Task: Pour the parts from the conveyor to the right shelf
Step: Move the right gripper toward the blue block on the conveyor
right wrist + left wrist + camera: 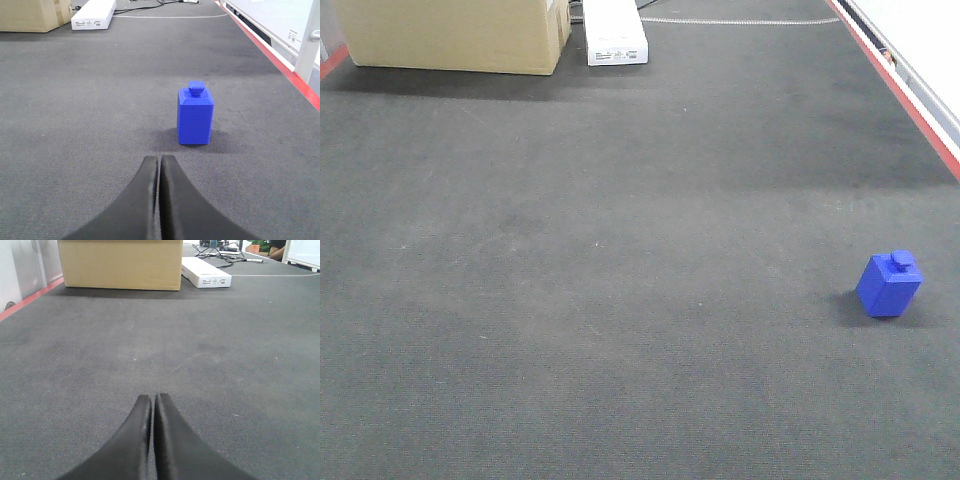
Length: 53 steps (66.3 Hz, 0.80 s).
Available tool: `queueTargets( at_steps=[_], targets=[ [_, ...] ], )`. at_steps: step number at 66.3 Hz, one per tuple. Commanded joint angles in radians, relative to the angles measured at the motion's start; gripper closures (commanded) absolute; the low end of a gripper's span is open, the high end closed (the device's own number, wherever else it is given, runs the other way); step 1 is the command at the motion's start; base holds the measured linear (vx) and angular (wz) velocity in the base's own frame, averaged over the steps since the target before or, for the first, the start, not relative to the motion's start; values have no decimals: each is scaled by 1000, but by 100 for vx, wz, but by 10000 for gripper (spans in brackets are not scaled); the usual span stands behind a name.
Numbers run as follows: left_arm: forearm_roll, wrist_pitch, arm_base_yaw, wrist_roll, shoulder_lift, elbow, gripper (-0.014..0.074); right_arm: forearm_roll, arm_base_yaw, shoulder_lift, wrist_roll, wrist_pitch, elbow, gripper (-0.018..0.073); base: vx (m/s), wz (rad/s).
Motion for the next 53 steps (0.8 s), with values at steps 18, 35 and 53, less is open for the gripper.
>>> queueTargets(
  at_steps=[18,35,53],
  targets=[
    [-8,-79,-5,-8,-11,-19,603,-10,-2,-11,-6,-73,8,564,0,0],
    [-8,-79,-5,-8,-11,-19,603,-10,-2,-11,-6,-73,8,564,0,0],
    [-8,-79,-5,-8,-11,-19,603,-10,-2,-11,-6,-73,8,564,0,0]
  ],
)
